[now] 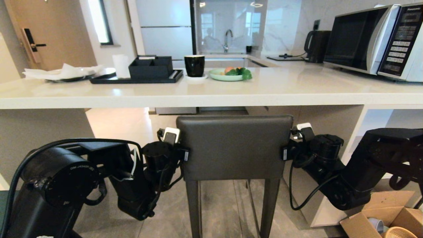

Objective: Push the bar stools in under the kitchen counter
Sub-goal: Push the gray chair back under the dining table

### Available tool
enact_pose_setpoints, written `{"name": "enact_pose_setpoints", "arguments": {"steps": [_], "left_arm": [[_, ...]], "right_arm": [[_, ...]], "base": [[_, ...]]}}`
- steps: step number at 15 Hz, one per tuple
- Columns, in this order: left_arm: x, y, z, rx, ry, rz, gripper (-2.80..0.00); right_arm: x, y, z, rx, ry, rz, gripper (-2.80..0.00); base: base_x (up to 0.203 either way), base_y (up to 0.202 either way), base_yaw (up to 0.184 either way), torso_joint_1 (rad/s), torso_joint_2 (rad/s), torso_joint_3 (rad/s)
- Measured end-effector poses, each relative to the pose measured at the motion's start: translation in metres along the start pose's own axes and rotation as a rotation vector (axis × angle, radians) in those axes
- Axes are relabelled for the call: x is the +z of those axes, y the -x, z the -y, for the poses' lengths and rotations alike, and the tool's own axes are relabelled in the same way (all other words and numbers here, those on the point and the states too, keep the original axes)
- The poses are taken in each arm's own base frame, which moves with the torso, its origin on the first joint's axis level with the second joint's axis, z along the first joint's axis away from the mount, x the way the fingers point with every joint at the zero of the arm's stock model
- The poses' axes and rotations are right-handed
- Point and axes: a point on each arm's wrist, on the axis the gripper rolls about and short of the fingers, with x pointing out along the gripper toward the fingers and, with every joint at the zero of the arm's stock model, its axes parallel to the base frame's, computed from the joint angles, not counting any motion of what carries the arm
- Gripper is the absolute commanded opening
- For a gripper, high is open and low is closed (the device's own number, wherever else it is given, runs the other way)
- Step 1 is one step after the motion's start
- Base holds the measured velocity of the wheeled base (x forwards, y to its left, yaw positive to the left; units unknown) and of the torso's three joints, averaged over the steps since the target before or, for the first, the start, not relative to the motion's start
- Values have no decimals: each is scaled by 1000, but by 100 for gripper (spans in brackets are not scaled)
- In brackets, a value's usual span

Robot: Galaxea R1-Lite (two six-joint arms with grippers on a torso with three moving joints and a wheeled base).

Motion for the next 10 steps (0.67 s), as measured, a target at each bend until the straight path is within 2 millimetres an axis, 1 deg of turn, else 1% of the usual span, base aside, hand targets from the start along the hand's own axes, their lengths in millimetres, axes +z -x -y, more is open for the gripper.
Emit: {"name": "enact_pose_setpoints", "arguments": {"steps": [1, 3, 5, 6, 8, 10], "left_arm": [[-1, 6, -9, 2, 12, -27, -280], [-3, 12, -33, 51, 31, -72, -280], [6, 17, -61, 123, 45, -58, -280], [9, 18, -68, 144, 46, -52, -280], [14, 21, -72, 158, 48, -41, -280], [23, 31, -77, 163, 52, -37, -280]], "right_arm": [[1, 2, 5, -5, -3, 0, -280], [5, 7, 16, -26, -11, 3, -280], [7, 17, 31, -64, -20, -3, -280], [8, 22, 36, -77, -27, -8, -280], [10, 34, 38, -86, -32, -14, -280], [15, 49, 40, -95, -34, -6, -280]], "base": [[0, 0, 0, 0, 0, 0], [0, 0, 0, 0, 0, 0], [0, 0, 0, 0, 0, 0], [0, 0, 0, 0, 0, 0], [0, 0, 0, 0, 0, 0], [0, 0, 0, 0, 0, 0]]}}
